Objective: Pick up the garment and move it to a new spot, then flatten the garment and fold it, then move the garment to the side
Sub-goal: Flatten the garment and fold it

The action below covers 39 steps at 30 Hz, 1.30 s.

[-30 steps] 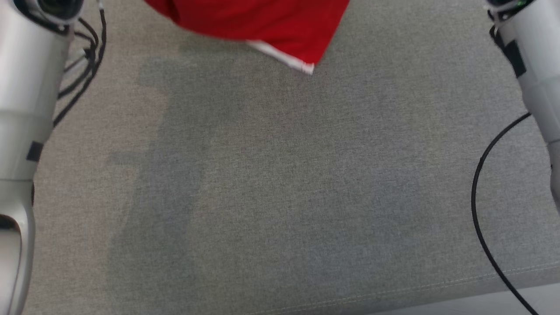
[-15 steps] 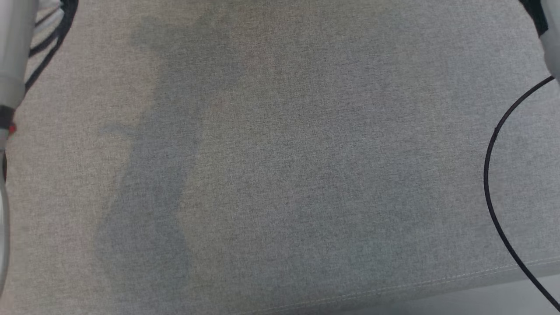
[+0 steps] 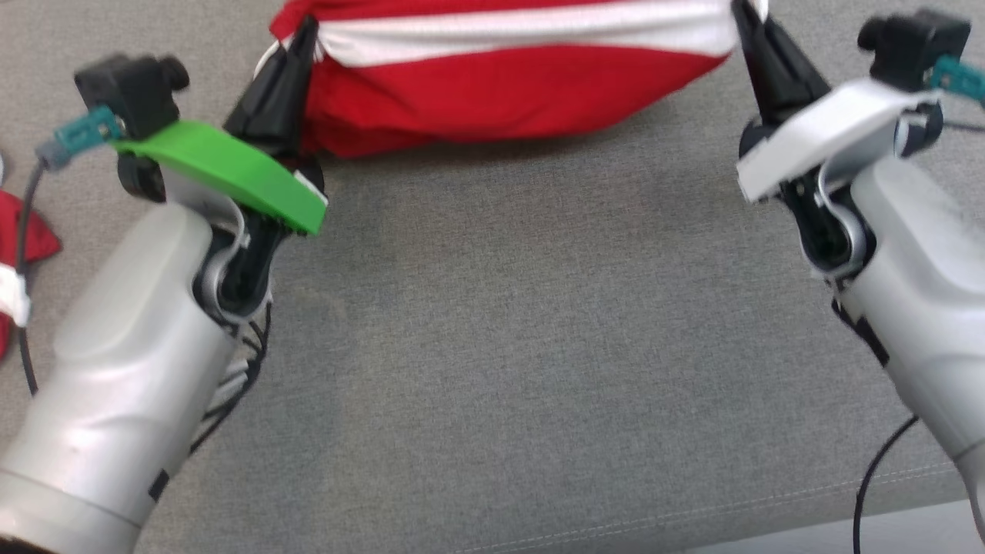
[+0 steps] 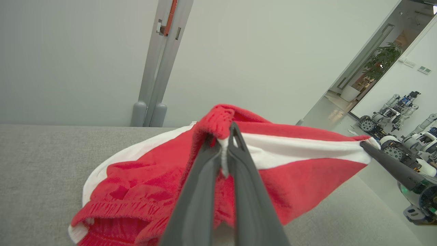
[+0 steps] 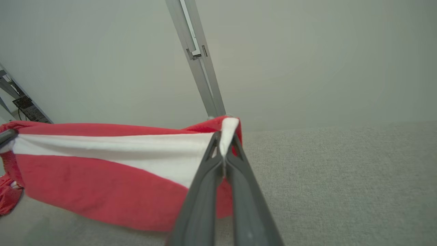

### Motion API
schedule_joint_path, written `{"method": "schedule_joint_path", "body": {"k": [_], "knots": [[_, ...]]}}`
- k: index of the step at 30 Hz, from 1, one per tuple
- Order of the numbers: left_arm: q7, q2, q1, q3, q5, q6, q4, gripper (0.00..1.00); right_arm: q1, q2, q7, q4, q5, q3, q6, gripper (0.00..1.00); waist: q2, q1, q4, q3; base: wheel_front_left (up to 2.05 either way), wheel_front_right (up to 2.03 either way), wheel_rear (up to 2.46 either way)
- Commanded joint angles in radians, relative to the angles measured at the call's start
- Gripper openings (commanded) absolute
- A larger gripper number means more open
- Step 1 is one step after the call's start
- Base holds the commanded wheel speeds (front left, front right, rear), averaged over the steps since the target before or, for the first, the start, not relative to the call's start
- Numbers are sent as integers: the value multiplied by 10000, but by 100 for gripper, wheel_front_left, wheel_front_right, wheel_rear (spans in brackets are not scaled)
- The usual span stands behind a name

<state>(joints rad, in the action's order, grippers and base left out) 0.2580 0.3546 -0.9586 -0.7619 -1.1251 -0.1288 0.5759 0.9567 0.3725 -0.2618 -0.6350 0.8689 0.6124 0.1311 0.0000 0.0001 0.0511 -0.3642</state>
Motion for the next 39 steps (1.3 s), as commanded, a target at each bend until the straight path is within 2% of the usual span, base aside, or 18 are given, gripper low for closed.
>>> {"method": "schedule_joint_path", "body": {"k": [1,4,12,18,26,32,39], "knots": [[93,16,661,330,243,85,-254,0,-671,128,-43,306,34,-162,-6,0,0,-1,-117,425,0,0,0],[82,-167,2382,1095,938,292,-1007,0,-2395,267,-38,1047,210,-668,-9,0,0,-1,-198,756,0,0,0],[84,-780,6021,1945,2532,560,-2598,0,-5817,363,-39,2396,-51,-1464,-10,0,0,-1,-280,1418,0,0,0],[84,-932,7886,1811,3208,492,-3016,0,-7885,253,-18,3009,-116,-1640,-9,0,0,-1,-359,1790,0,0,0],[84,-844,9183,1881,3430,402,-3218,0,-10004,108,365,3910,-363,-2424,-10,0,0,-1,-520,2243,0,0,0],[85,-977,9168,1979,3510,299,-3451,0,-10235,-158,813,4630,-870,-3164,-9,0,0,-1,-595,2457,0,0,0],[85,-1165,8245,2359,3587,150,-3551,0,-8504,-302,1383,5215,-1770,-3571,-7,0,0,-1,-762,2355,0,0,0]]}}
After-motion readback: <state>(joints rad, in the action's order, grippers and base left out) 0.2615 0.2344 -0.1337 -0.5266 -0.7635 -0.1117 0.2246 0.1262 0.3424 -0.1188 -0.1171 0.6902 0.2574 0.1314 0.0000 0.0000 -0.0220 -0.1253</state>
